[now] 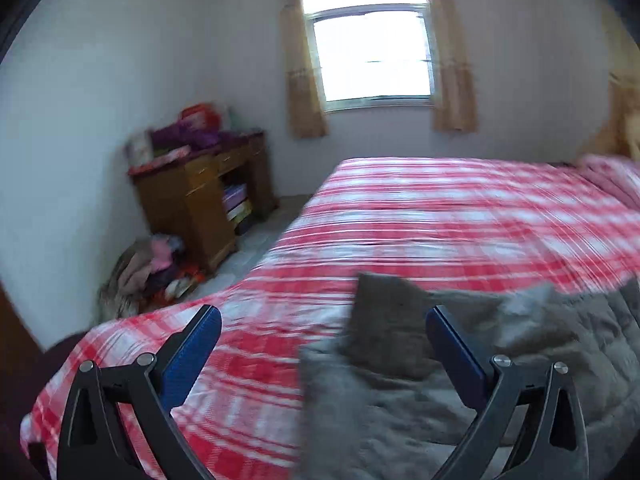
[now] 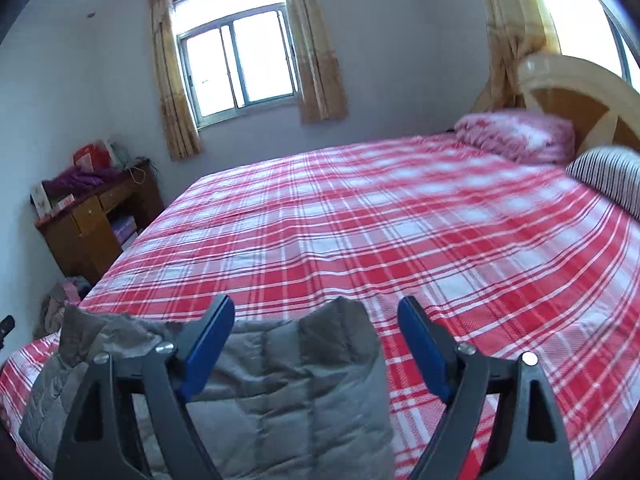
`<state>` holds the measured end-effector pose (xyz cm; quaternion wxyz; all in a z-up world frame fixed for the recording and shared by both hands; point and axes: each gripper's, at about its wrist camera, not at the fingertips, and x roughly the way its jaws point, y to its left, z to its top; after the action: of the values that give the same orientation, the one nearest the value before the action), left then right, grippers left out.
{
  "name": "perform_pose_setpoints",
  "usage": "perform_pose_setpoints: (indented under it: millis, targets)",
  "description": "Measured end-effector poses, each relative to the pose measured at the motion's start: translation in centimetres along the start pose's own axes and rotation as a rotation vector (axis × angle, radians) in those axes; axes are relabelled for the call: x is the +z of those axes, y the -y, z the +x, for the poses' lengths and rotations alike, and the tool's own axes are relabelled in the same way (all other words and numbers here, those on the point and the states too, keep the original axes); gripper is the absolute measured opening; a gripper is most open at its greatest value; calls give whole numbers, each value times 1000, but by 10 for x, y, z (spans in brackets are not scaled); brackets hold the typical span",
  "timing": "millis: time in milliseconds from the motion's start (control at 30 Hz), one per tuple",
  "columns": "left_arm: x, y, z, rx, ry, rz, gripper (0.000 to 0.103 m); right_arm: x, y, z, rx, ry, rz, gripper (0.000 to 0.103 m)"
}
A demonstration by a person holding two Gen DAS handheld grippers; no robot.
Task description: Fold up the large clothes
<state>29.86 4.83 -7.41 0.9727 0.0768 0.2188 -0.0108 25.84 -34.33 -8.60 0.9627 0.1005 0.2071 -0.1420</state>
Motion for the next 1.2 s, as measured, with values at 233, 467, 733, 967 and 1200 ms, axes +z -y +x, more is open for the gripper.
perform_pose_setpoints:
  millis: [233, 467, 733, 967, 1200]
  targets:
    - [-12, 96, 18, -27, 32, 297, 102, -41, -99, -6, 141, -74, -257, 91]
    - [-34, 81, 115, 83, -165, 261, 102, -62, -113, 57, 30, -168, -388, 91]
    - [-50, 56, 145, 65, -253, 57, 102, -73, -71, 88, 22, -214, -223, 91]
    - [-52, 59, 157, 67, -299, 56, 102, -79, -71, 95, 20, -255, -202, 91]
    - [-55, 55, 165, 49, -336, 40, 102, -81, -70, 115, -1, -320, -197, 92]
